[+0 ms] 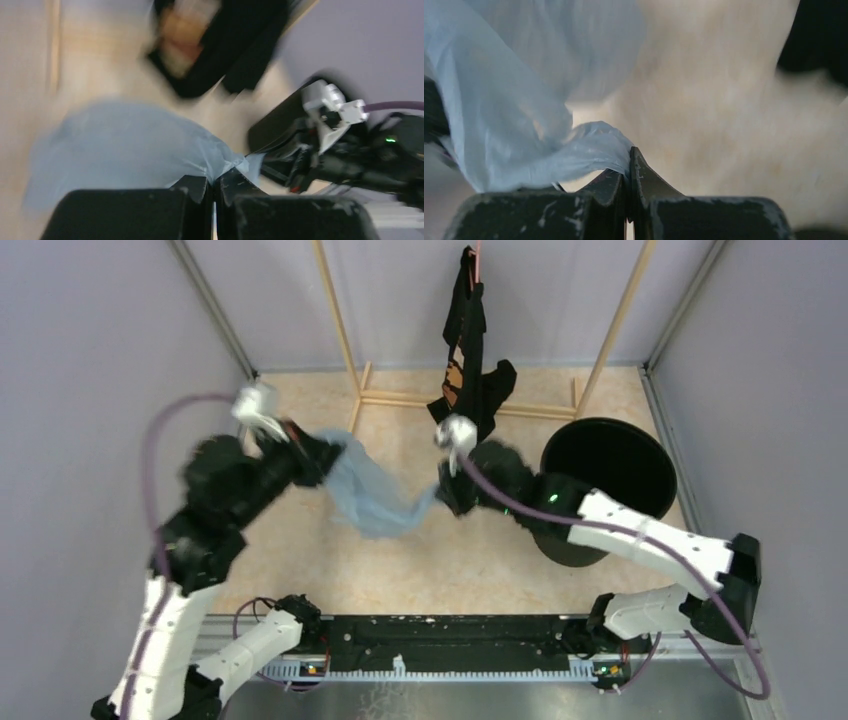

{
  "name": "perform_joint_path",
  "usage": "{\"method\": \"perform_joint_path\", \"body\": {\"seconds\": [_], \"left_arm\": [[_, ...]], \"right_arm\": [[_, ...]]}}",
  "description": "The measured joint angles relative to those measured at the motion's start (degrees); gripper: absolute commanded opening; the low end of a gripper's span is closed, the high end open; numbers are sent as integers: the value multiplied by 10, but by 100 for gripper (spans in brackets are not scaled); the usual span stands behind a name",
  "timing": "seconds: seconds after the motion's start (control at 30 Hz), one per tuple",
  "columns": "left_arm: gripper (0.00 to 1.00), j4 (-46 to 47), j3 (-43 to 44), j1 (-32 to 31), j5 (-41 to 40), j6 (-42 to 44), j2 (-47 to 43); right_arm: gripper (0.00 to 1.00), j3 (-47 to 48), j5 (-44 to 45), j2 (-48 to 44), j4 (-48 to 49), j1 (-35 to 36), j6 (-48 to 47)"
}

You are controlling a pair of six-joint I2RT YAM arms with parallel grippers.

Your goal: Put the trash bags into the trash bin

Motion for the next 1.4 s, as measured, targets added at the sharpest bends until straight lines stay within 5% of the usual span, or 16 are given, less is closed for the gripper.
{"method": "perform_joint_path", "body": {"seconds": [0.1,0.2,0.3,0.4,0.53,0.63,0.7,0.8,0.87,0.93,1.03,1.17,1.27,1.4], "left_arm": [[0,97,283,0,58,46,65],[0,220,353,0,105,63,41],[0,306,224,0,100,52,-91],[0,309,4,0,40,-15,-216],[0,178,-208,0,20,-93,-165],[0,70,-241,0,25,-102,-86],[0,38,-178,0,30,-83,-61],[0,53,71,0,78,-38,35],[0,139,251,0,148,-23,102],[0,261,317,0,212,-22,112],[0,365,228,0,254,-24,18],[0,339,17,-1,167,-45,-133],[0,248,-132,-1,107,-77,-159],[0,97,-243,0,87,-103,-99]], "right_arm": [[0,248,-7,-7,32,0,-37],[0,334,-28,-79,129,2,-55],[0,265,-38,-192,220,2,-62],[0,128,-13,-245,301,2,-45],[0,-59,-5,-128,285,2,14],[0,-141,-19,-21,167,3,35],[0,-114,-11,-22,71,3,24],[0,64,-5,-20,9,3,-13],[0,244,-16,-17,25,4,-39],[0,356,-32,-37,93,5,-56],[0,323,-49,-141,193,7,-69],[0,135,-28,-243,293,6,-48],[0,-23,-19,-187,301,6,-3],[0,-142,-14,-39,152,6,30]]}}
